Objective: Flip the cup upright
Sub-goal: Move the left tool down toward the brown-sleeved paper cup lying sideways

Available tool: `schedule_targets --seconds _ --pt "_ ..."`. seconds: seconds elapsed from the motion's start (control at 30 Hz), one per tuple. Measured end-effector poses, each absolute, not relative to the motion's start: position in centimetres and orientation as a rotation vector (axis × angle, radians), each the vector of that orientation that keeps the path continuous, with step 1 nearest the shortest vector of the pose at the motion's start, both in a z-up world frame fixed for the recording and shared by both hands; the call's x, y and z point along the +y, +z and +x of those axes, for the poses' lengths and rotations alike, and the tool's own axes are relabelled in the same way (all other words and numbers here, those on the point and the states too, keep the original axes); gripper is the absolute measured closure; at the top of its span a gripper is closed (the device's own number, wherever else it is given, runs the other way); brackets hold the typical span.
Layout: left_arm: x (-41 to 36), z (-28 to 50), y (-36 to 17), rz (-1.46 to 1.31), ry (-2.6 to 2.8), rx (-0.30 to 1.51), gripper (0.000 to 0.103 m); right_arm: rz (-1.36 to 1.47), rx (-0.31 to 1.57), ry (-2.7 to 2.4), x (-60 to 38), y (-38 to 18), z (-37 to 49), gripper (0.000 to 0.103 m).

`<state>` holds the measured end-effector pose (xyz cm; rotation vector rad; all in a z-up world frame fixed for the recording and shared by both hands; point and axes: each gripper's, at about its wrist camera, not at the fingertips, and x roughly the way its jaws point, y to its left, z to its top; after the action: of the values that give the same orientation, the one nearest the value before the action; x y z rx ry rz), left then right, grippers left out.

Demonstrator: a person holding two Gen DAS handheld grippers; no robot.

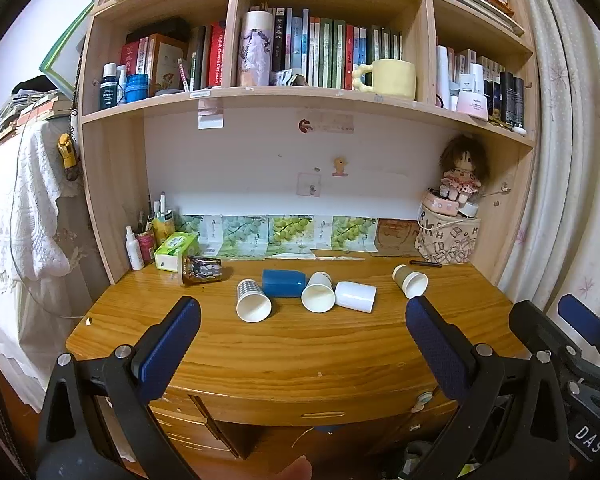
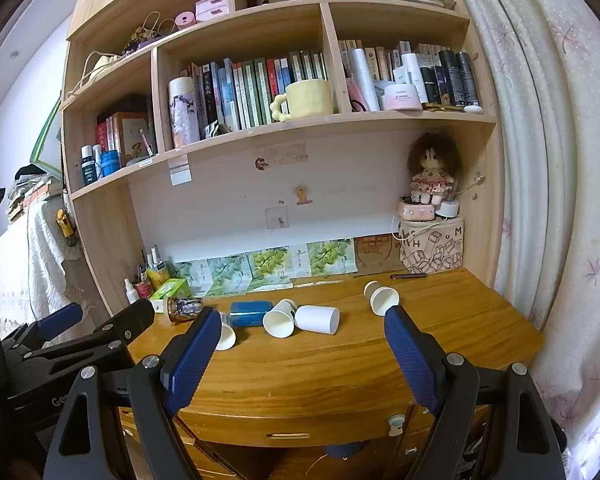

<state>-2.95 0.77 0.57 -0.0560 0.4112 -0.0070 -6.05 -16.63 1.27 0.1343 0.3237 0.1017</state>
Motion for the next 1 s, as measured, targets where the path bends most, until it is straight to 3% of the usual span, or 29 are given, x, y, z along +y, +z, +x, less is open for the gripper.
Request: schedule_targets --seconds 1.0 --pt "5.2 5.6 -1.0 -0.058 -0.069 0.516 0.001 0.143 0.414 0.043 -12.8 0.6 0.2 0.019"
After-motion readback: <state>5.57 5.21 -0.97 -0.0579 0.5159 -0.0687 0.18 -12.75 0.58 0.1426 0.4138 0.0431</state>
